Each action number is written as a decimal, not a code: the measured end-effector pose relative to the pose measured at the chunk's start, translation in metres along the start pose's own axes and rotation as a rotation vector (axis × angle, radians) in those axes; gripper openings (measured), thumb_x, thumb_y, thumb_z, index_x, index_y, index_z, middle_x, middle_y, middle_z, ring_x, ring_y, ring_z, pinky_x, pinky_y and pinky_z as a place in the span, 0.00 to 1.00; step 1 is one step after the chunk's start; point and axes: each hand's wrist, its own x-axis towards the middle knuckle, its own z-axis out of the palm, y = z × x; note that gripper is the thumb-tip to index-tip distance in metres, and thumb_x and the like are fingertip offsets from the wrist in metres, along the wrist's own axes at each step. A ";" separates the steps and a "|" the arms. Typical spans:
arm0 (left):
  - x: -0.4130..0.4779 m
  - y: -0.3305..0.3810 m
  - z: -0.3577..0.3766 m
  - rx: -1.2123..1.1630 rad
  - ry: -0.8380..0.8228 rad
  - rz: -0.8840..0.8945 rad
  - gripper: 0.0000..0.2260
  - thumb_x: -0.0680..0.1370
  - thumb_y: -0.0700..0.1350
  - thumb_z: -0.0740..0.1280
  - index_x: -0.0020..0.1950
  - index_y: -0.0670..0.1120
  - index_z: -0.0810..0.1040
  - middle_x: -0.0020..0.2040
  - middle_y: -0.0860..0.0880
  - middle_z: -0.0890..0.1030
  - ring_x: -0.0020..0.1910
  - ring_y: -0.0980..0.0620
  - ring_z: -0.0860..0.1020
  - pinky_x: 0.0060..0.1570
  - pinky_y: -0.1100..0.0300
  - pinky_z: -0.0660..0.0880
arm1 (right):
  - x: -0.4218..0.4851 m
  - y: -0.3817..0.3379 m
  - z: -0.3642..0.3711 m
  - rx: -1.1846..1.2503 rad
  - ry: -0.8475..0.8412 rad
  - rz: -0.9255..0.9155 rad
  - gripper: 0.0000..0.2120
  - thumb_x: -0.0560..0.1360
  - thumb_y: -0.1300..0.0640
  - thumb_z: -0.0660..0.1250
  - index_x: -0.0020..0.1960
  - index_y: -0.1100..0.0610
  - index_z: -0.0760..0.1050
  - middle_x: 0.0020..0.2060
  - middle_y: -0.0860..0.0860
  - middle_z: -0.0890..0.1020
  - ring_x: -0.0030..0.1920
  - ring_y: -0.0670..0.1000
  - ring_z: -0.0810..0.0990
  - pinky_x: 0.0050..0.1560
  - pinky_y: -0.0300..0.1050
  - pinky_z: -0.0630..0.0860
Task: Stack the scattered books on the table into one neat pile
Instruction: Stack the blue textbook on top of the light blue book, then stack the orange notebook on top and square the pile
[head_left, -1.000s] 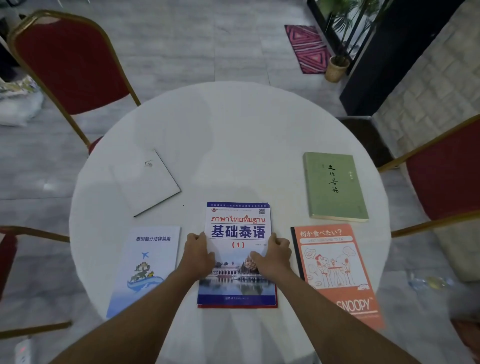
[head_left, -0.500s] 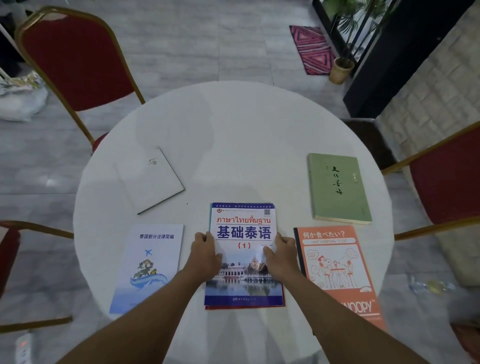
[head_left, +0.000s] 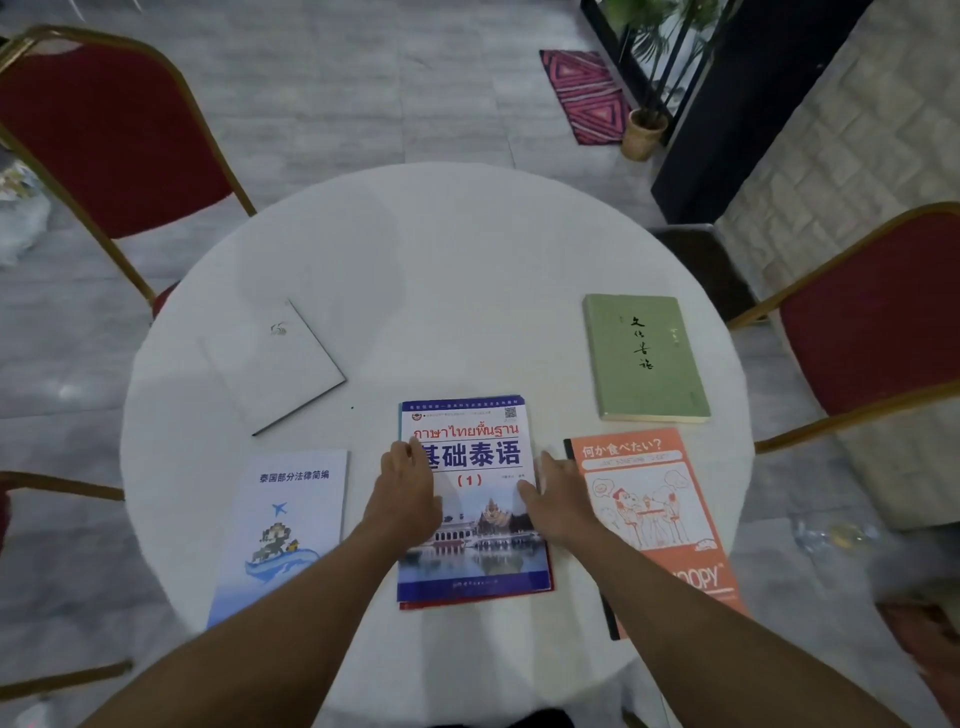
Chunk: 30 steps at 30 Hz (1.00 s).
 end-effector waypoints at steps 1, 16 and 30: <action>0.000 0.006 0.000 -0.007 -0.006 0.018 0.35 0.75 0.49 0.71 0.75 0.42 0.57 0.70 0.43 0.64 0.68 0.46 0.66 0.66 0.53 0.72 | -0.001 0.003 -0.003 -0.006 0.019 0.002 0.21 0.82 0.51 0.62 0.72 0.57 0.67 0.70 0.58 0.67 0.68 0.57 0.70 0.62 0.47 0.71; 0.010 0.143 0.055 0.025 -0.235 0.160 0.23 0.79 0.55 0.63 0.69 0.43 0.70 0.68 0.42 0.70 0.67 0.44 0.70 0.65 0.52 0.70 | 0.014 0.120 -0.085 -0.182 0.231 0.253 0.39 0.76 0.42 0.67 0.79 0.57 0.55 0.76 0.57 0.61 0.74 0.60 0.64 0.72 0.56 0.66; 0.003 0.203 0.083 -0.315 -0.096 -0.081 0.13 0.78 0.43 0.66 0.60 0.43 0.67 0.62 0.43 0.69 0.60 0.50 0.72 0.55 0.61 0.75 | 0.022 0.160 -0.100 0.000 0.163 0.300 0.45 0.61 0.44 0.82 0.69 0.56 0.63 0.64 0.57 0.70 0.66 0.59 0.69 0.62 0.55 0.75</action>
